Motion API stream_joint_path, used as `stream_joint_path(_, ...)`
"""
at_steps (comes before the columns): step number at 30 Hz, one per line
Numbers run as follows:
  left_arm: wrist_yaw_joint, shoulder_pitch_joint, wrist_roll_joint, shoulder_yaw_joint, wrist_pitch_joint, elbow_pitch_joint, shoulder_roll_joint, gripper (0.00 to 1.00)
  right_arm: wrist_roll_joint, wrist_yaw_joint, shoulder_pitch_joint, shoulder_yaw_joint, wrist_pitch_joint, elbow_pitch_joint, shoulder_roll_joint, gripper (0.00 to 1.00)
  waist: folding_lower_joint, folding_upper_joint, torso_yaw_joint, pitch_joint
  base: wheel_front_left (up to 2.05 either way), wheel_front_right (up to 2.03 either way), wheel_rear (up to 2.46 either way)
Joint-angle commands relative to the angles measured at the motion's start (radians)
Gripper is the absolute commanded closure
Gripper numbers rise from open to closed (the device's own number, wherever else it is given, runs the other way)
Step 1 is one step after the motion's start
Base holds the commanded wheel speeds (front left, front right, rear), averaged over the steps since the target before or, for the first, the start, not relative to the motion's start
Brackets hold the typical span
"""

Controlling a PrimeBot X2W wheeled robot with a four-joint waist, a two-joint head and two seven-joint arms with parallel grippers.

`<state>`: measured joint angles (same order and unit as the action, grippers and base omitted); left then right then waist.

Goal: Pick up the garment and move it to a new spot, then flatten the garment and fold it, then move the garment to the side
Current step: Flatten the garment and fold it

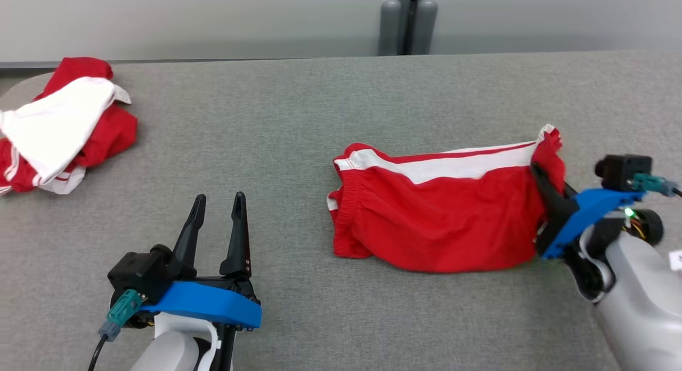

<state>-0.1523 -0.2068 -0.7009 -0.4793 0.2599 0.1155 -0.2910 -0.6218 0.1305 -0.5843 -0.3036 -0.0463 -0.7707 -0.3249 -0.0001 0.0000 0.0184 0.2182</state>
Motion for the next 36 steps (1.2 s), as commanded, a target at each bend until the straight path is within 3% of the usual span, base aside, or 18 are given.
stream_joint_path(1, -0.002, -0.001, 0.006, -0.001, 0.002, 0.002, 0.000, 0.00, 0.012, 0.000, -0.027, -0.009, 0.005, 0.015, 0.024, 1.00, 0.0001, 0.0000, 0.013, -0.001, 0.00, 0.00, 0.00)
stream_joint_path(9, 0.008, -0.001, 0.011, 0.000, 0.005, 0.004, 0.026, 0.00, 0.043, 0.000, -0.090, -0.096, 0.081, 0.084, 0.136, 1.00, 0.0001, 0.0000, 0.079, -0.015, 0.00, 0.00, 0.00)
stream_joint_path(23, 0.028, 0.013, 0.012, 0.017, 0.006, 0.013, 0.047, 0.00, 0.025, 0.000, -0.105, -0.244, 0.148, 0.055, 0.225, 1.00, 0.0001, 0.0000, 0.128, -0.025, 0.00, 0.00, 0.00)
stream_joint_path(24, 0.029, 0.014, 0.013, 0.016, 0.006, 0.014, 0.049, 0.00, 0.023, 0.000, -0.106, -0.253, 0.148, 0.049, 0.227, 0.75, 0.0001, 0.0000, 0.127, -0.027, 0.00, 0.00, 0.00)
stream_joint_path(25, 0.029, 0.015, 0.014, 0.016, 0.006, 0.015, 0.050, 0.00, 0.018, 0.000, -0.106, -0.263, 0.146, 0.046, 0.231, 0.62, 0.0001, 0.0000, 0.127, -0.030, 0.00, 0.00, 0.00)
stream_joint_path(26, 0.029, 0.016, 0.015, 0.017, 0.006, 0.016, 0.051, 0.00, 0.007, 0.000, -0.103, -0.270, 0.140, 0.047, 0.237, 0.00, 0.0001, 0.0000, 0.125, -0.032, 0.00, 0.00, 0.00)
stream_joint_path(31, 0.031, 0.023, 0.017, 0.016, 0.006, 0.020, 0.052, 0.00, -0.047, 0.000, -0.088, -0.308, 0.119, 0.080, 0.243, 0.00, 0.0001, 0.0000, 0.114, -0.049, 0.00, 0.00, 0.00)
stream_joint_path(36, 0.030, 0.035, 0.018, 0.009, 0.006, 0.019, 0.053, 0.00, -0.067, 0.000, -0.075, -0.301, 0.053, 0.125, 0.205, 0.00, 0.0001, 0.0000, 0.102, -0.066, 0.00, 0.00, 0.00)
